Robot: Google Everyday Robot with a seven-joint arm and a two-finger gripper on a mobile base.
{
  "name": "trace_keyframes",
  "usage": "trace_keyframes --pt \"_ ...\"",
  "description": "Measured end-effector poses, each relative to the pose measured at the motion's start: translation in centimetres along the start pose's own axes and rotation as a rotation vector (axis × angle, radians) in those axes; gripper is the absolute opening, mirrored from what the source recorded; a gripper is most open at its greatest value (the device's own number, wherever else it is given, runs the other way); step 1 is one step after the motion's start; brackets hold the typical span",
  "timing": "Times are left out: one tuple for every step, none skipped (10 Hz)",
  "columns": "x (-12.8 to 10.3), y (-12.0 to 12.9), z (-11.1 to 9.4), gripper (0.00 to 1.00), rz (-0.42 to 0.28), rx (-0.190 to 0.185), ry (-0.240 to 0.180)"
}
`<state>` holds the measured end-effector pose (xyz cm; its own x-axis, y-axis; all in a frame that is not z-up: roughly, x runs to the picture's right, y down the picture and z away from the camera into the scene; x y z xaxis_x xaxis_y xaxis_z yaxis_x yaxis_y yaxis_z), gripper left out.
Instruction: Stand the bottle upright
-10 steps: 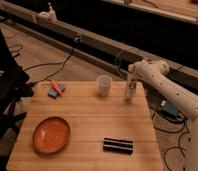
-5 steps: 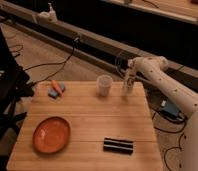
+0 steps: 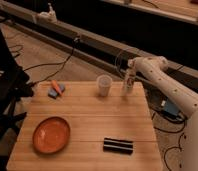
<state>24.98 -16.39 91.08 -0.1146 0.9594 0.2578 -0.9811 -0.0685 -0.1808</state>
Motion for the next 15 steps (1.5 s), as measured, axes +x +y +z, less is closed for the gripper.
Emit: trace_keyframes --pt "-0.4 -0.1 0.2 0.0 -0.006 0.001 -0.014" --pt "-1.6 -0.3 0.5 0.0 -0.016 0.003 -0.055" --pt "-2.6 -0.8 0.9 0.0 -0.023 0.007 -0.094" --pt "-3.6 -1.2 1.3 0.0 -0.031 0.011 -0.133" --pt "-4.0 -1.4 1.6 0.0 -0.038 0.015 -0.154" --pt "-4.5 -2.0 2.2 0.0 -0.05 0.025 -0.183" --pt "-4.5 -2.5 2.6 0.0 -0.058 0.034 -0.194" --pt "-4.5 -2.9 2.9 0.0 -0.065 0.044 -0.204" --pt "-4.4 -3.3 3.0 0.02 -0.07 0.052 -0.208" --pt "-4.5 -3.5 3.0 0.1 -0.077 0.06 -0.213" --pt "-4.6 -3.7 2.8 0.19 -0.082 0.066 -0.217" --pt "-4.9 -3.8 2.5 0.29 -0.088 0.071 -0.224" --pt "-4.8 -4.0 2.3 0.39 -0.092 0.074 -0.226" --pt "-4.6 -4.0 2.1 0.5 -0.092 0.075 -0.226" --pt "-4.2 -4.0 2.0 0.57 -0.091 0.071 -0.224"
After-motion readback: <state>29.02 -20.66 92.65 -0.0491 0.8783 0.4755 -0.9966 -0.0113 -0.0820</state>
